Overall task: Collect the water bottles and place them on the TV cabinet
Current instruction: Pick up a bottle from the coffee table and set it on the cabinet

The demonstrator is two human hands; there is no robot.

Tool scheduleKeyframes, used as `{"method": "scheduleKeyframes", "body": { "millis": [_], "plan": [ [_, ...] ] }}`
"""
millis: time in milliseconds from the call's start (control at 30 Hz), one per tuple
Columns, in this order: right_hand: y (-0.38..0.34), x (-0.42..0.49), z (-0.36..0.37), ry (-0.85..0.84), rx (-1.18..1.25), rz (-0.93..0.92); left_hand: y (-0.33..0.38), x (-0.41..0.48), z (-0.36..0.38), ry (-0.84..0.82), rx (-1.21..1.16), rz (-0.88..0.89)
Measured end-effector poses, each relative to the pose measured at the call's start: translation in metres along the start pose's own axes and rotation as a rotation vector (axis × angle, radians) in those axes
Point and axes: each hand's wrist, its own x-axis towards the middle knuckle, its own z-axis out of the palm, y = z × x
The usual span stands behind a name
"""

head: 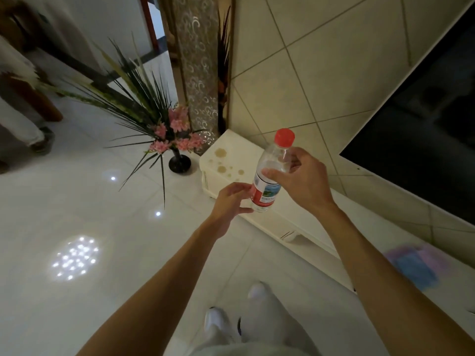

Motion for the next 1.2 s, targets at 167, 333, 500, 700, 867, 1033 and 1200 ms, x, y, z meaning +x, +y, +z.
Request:
{"method": "scheduleKeyframes", "body": {
  "millis": [167, 333, 500, 700, 867, 1033, 1200],
  "plan": [
    [0.023, 0.066, 0.003, -0.002, 0.015, 0.044, 0.012, 0.067, 0.014, 0.013, 0.030, -0.058],
    [0.045, 0.146, 0.001, -0.010, 0.030, 0.059, 0.035, 0.145, 0.037, 0.052, 0.066, -0.073],
    [0.060, 0.219, -0.008, -0.044, 0.035, 0.052, 0.064, 0.210, 0.063, 0.095, 0.059, -0.087],
    [0.079, 0.288, -0.011, -0.062, 0.052, 0.077, 0.076, 0.278, 0.084, 0.152, 0.089, -0.133],
    [0.101, 0.330, 0.007, -0.081, 0.046, 0.117, 0.075, 0.328, 0.083, 0.150, 0.100, -0.201],
    [0.139, 0.368, 0.043, -0.097, -0.004, 0.172, 0.054, 0.388, 0.074, 0.134, 0.144, -0.272],
    [0.180, 0.397, 0.092, -0.079, -0.024, 0.248, 0.016, 0.456, 0.058, 0.152, 0.112, -0.390]
  ]
}}
